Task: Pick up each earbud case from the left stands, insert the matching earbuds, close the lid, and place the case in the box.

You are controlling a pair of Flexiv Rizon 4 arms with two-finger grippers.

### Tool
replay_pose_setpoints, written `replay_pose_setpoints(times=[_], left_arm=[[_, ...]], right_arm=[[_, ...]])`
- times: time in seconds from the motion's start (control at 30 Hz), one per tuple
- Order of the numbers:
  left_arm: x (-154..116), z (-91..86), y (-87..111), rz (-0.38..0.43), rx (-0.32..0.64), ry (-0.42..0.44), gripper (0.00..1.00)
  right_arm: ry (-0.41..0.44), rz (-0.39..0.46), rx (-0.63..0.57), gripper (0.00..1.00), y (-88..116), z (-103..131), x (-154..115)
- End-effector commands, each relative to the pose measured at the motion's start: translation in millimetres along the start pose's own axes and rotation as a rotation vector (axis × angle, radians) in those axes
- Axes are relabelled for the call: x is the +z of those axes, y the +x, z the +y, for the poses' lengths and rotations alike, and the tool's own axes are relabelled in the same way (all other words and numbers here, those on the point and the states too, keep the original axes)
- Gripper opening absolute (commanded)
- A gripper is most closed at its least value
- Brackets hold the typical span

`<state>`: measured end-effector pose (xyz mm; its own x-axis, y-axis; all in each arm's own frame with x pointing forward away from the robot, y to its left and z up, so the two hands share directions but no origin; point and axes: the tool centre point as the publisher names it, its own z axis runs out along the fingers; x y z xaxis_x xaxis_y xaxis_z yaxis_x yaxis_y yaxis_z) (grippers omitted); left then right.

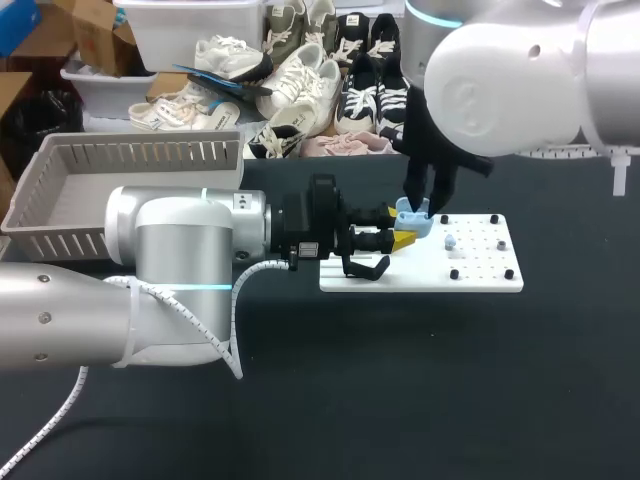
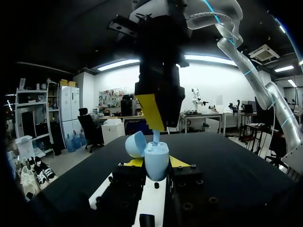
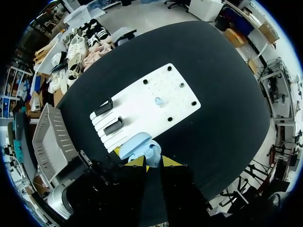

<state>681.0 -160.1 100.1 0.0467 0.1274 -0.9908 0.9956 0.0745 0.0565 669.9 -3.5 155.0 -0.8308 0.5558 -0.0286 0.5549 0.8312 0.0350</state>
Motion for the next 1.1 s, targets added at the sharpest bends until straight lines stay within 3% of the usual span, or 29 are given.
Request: replay_pose_setpoints(times=[0.03, 0.57, 1.1], left_arm=[[0.1, 0.0, 0.9, -0.004, 0.002, -0.003, 0.00], [0.1, 0.0, 0.9, -0.004, 0.002, -0.003, 0.00], [0.1, 0.0, 0.9, -0.004, 0.002, -0.003, 0.00]], right_arm=[[-0.003, -0.004, 0.002, 0.00, 0.1, -0.7, 0.6], [-0.009, -0.010, -0.012, 0.00, -2.2, 8.8, -2.2], [-0.015, 0.006, -0.001, 0.00, 1.4, 2.9, 1.3]])
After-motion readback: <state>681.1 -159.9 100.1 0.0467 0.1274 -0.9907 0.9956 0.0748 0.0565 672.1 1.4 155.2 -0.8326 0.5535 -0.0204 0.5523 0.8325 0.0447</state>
